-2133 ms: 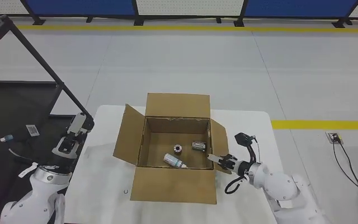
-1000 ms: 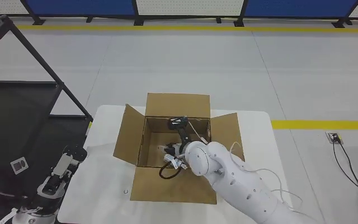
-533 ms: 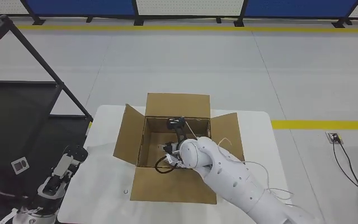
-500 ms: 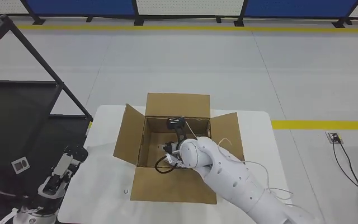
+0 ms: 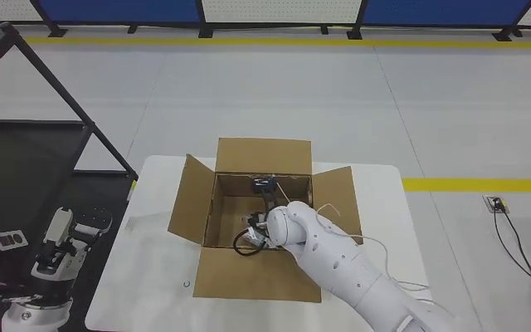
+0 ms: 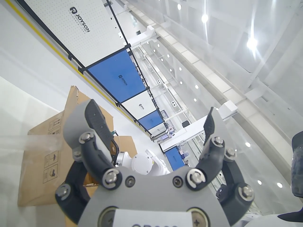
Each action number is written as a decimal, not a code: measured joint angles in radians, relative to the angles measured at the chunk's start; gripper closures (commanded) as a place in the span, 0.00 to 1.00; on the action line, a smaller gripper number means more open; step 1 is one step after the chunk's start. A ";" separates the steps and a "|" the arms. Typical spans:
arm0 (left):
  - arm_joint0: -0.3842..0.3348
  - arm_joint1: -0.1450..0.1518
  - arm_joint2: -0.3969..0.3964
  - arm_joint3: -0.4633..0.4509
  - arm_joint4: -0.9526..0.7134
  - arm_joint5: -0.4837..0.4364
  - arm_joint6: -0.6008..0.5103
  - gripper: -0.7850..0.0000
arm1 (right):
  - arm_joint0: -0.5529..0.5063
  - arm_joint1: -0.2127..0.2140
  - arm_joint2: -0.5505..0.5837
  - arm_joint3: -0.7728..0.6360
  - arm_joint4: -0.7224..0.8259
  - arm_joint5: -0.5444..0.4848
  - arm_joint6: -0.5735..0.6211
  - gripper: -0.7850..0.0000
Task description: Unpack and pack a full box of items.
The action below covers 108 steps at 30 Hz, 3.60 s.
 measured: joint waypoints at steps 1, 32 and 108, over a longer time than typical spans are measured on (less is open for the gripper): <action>0.000 0.000 0.000 0.000 0.000 0.000 0.000 0.00 | 0.008 -0.010 -0.004 0.021 0.005 -0.009 -0.003 0.17; 0.000 0.000 0.000 0.000 0.000 0.000 0.000 0.00 | 0.111 -0.184 -0.010 0.413 0.045 -0.113 -0.060 1.00; 0.000 0.000 0.000 0.000 0.000 0.000 0.000 0.00 | -0.670 0.201 1.115 -0.745 -0.484 0.100 0.076 1.00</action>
